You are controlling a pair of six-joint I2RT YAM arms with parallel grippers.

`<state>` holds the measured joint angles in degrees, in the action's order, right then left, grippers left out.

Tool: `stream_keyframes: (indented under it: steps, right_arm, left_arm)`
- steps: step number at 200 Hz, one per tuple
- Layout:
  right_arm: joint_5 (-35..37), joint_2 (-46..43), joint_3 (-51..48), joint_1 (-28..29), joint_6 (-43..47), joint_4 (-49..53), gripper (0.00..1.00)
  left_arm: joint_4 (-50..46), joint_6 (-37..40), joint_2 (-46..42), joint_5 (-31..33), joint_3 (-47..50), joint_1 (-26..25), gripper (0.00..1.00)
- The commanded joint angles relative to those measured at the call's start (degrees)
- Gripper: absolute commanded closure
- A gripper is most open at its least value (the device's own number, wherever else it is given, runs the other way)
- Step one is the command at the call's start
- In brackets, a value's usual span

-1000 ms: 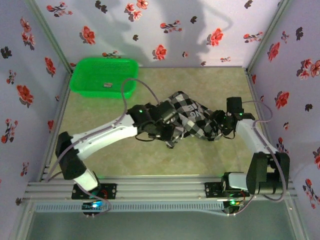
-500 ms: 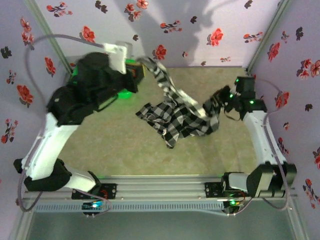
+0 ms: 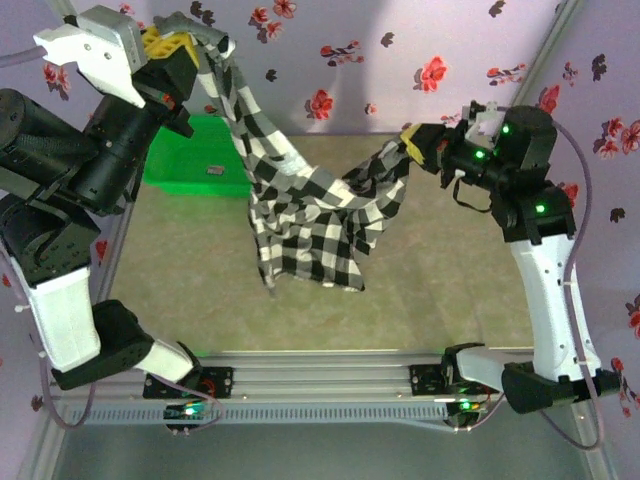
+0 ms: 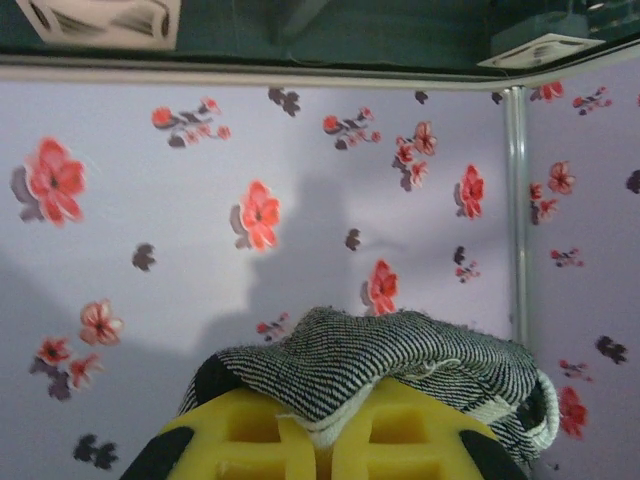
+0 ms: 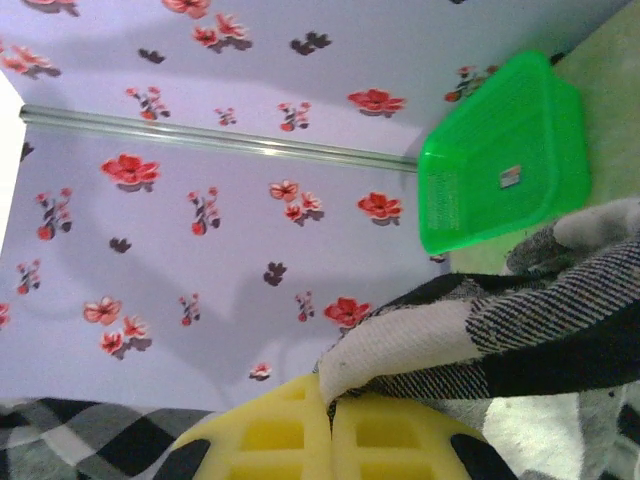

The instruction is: Fold and stack the long sleeve shirts

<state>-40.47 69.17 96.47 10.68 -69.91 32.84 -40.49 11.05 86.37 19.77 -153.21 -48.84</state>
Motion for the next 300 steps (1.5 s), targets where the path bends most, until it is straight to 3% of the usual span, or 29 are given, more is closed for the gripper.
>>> stream_keyframes:
  steps: [1, 22, 44, 66, 84, 87, 91, 99, 101, 104, 113, 120, 139, 166, 180, 198, 217, 244, 276, 300]
  right_arm:
    - [-1.7, 1.5, 3.5, -2.4, 0.3, 3.1, 1.0]
    - [-0.8, 1.9, 0.3, -6.6, 2.8, 6.5, 1.0]
    - [-0.6, 2.0, -4.9, -11.2, 3.6, 5.4, 1.0]
    - [1.7, 4.1, -7.5, -15.3, 9.4, 9.1, 1.0]
    - [4.7, 7.1, -9.4, -17.3, 13.6, 8.7, 1.0]
    - [5.2, 7.9, -9.4, -17.5, 14.3, 8.8, 1.0]
    - [5.9, 9.0, -9.5, -17.8, 15.5, 8.4, 0.98]
    - [7.0, 11.1, -9.9, -18.0, 17.3, 6.3, 0.87]
    - [7.4, 11.6, -10.1, -18.1, 17.6, 5.6, 0.83]
    - [7.8, 12.4, -10.5, -18.2, 17.9, 5.0, 0.75]
    - [8.1, 14.6, -11.4, -18.7, 17.8, 3.0, 0.51]
    - [8.3, 16.1, -11.5, -18.9, 18.4, 2.0, 0.42]
    - [12.9, 16.9, -11.1, -18.9, 22.8, 5.4, 0.28]
    - [28.2, 12.5, -11.1, -19.0, 35.0, 22.2, 0.08]
    - [31.0, 7.8, -15.9, -19.0, 37.0, 25.9, 0.05]
    - [30.6, 0.4, -24.1, -17.8, 36.4, 27.7, 0.04]
    - [29.9, -4.8, -31.5, -12.6, 35.2, 31.2, 0.04]
    - [29.4, -8.7, -45.1, -6.6, 30.0, 28.2, 0.07]
    - [28.9, -5.6, -55.9, -5.2, 27.7, 16.0, 0.13]
    - [28.1, -1.3, -58.1, -4.8, 26.6, 6.1, 0.16]
  left_arm:
    - [4.1, 4.7, 4.8, -0.1, -2.0, 2.7, 0.95]
    - [1.9, -3.3, 12.2, -9.0, -4.3, 8.8, 0.95]
    - [6.1, -11.2, 21.8, -18.6, -5.0, 15.0, 0.94]
    - [13.8, -20.4, 34.7, -24.7, -9.7, 18.5, 0.92]
    - [19.8, -27.7, 42.8, -25.9, -10.4, 20.0, 0.87]
    - [19.9, -28.4, 43.8, -25.7, -10.4, 20.2, 0.84]
    - [19.6, -29.8, 44.8, -25.4, -10.4, 20.5, 0.7]
    - [17.5, -32.5, 46.0, -25.2, -10.4, 21.2, 0.1]
    - [17.1, -33.1, 46.1, -25.2, -10.4, 21.4, 0.03]
    - [15.9, -33.7, 46.0, -25.2, -10.4, 21.5, 0.01]
    - [11.0, -34.3, 44.6, -25.0, -10.1, 21.7, 0.0]
    - [7.4, -34.0, 42.0, -24.2, -9.0, 21.3, 0.0]
    - [-1.0, -30.8, 29.6, -19.5, 2.4, 17.7, 0.0]
    - [-5.3, -33.0, 6.8, -11.3, 32.4, 8.7, 0.0]
    - [-11.3, -40.7, -2.3, -9.6, 45.8, 5.1, 0.0]
    - [-20.5, -52.4, -9.4, -13.7, 60.1, -0.1, 0.0]
    - [-18.6, -62.9, -11.9, -20.1, 72.6, -9.5, 0.0]
    - [-8.1, -69.8, -5.5, -29.8, 80.8, -15.1, 0.0]
    - [4.4, -72.3, 6.3, -37.6, 82.5, -14.7, 0.02]
    - [3.1, -72.4, 13.4, -38.1, 80.9, -13.9, 0.04]
